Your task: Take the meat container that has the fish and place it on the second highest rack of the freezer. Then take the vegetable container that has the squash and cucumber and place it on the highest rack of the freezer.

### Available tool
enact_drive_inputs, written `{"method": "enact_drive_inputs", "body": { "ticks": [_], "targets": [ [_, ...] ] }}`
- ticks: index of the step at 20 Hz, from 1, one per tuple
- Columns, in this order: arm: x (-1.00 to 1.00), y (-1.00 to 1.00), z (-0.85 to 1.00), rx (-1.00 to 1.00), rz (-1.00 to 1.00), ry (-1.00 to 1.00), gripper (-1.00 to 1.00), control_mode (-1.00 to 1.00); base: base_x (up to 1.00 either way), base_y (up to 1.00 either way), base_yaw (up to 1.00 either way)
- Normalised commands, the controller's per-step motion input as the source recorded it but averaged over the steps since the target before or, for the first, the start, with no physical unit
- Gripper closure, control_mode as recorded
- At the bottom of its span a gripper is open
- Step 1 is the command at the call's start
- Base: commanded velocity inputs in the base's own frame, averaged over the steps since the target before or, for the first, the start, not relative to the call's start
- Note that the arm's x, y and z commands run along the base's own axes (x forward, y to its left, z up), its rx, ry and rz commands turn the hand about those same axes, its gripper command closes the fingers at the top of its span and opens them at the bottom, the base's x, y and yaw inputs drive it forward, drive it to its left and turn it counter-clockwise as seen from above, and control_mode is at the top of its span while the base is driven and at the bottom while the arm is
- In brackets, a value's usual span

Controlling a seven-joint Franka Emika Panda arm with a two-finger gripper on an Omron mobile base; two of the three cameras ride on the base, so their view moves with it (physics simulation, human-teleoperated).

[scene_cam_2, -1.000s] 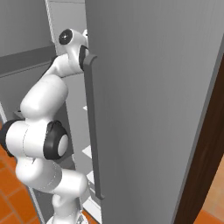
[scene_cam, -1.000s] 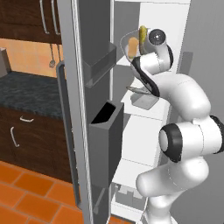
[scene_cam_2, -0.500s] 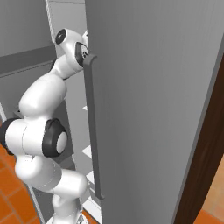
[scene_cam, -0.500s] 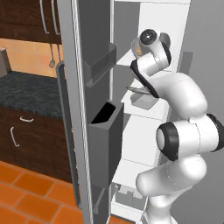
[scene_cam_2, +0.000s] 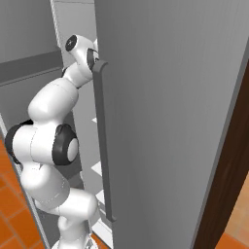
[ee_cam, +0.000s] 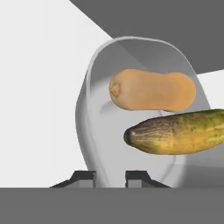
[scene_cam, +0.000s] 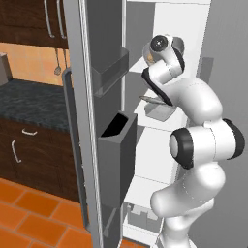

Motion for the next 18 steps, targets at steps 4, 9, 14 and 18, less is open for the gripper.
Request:
{"method": "enact_drive_inputs", "body": {
  "ticks": [4, 9, 14, 18],
  "targets": [
    [0.06, -0.01, -0.12, 0.00, 0.00, 0.00, 1.00, -1.00, 0.00, 0.00, 0.00],
    [0.00, 0.00, 0.00, 0.00, 0.00, 0.00, 1.00, -1.00, 0.00, 0.00, 0.00],
    [0.02, 0.00, 0.00, 0.00, 0.00, 0.00, -1.00, -1.00, 0.00, 0.00, 0.00],
    [0.00, 0.00, 0.00, 0.00, 0.00, 0.00, -1.00, -1.00, 0.00, 0.00, 0.00]
  ]
}}
